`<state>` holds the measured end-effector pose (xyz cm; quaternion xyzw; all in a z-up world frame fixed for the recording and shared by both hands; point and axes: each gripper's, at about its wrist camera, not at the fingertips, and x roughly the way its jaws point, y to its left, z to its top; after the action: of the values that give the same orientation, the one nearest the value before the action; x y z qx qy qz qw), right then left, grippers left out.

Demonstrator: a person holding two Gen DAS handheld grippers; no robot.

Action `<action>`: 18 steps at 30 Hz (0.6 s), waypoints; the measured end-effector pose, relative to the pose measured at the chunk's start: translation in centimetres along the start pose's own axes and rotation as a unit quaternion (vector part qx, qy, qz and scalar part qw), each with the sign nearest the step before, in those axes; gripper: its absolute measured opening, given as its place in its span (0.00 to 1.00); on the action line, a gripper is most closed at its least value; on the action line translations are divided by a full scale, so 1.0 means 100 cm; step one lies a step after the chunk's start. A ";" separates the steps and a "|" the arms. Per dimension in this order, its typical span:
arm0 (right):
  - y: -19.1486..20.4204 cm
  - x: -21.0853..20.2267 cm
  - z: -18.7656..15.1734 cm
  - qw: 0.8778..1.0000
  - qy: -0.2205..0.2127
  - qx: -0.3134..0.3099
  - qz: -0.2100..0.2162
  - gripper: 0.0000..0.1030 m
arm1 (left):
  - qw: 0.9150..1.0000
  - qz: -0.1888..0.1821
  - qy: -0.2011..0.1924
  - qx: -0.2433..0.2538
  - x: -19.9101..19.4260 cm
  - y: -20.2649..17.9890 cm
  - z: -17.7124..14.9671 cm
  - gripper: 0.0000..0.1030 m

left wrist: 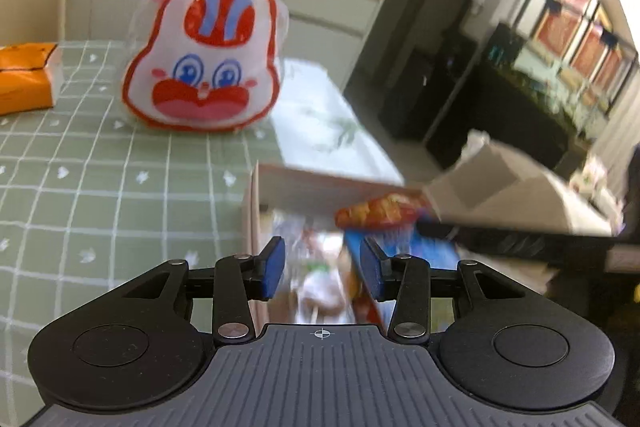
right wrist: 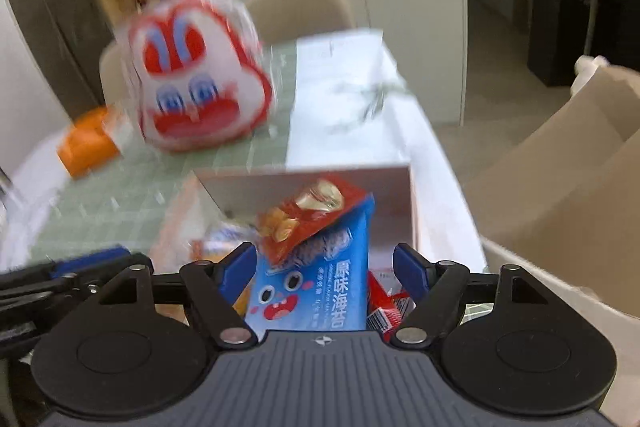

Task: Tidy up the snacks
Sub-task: 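Carry the lollipop packet and red pastry bag into the pink box and release both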

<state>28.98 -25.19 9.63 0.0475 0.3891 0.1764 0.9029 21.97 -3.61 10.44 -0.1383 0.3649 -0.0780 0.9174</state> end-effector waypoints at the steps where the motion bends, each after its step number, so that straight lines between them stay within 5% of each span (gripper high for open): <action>1: 0.003 -0.010 -0.001 1.000 -0.010 -0.009 -0.006 0.77 | 1.000 0.007 0.020 0.019 0.000 -0.004 -0.002 0.45; 7: 0.008 -0.047 -0.014 0.999 -0.029 0.001 -0.019 0.77 | 0.989 0.041 0.097 0.106 0.024 -0.031 -0.021 0.41; 10: 0.009 -0.063 -0.027 0.999 -0.029 0.014 -0.021 0.77 | 0.990 0.049 0.074 0.113 0.037 -0.034 -0.018 0.20; 18: 0.029 -0.105 -0.081 0.994 -0.041 0.027 -0.098 0.77 | 0.999 -0.008 0.005 0.051 0.047 -0.006 -0.003 0.19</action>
<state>15.64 -26.61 11.86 0.0407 0.3590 0.0742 0.9295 25.15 -5.43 7.40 -0.0942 0.3637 -0.1045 0.9208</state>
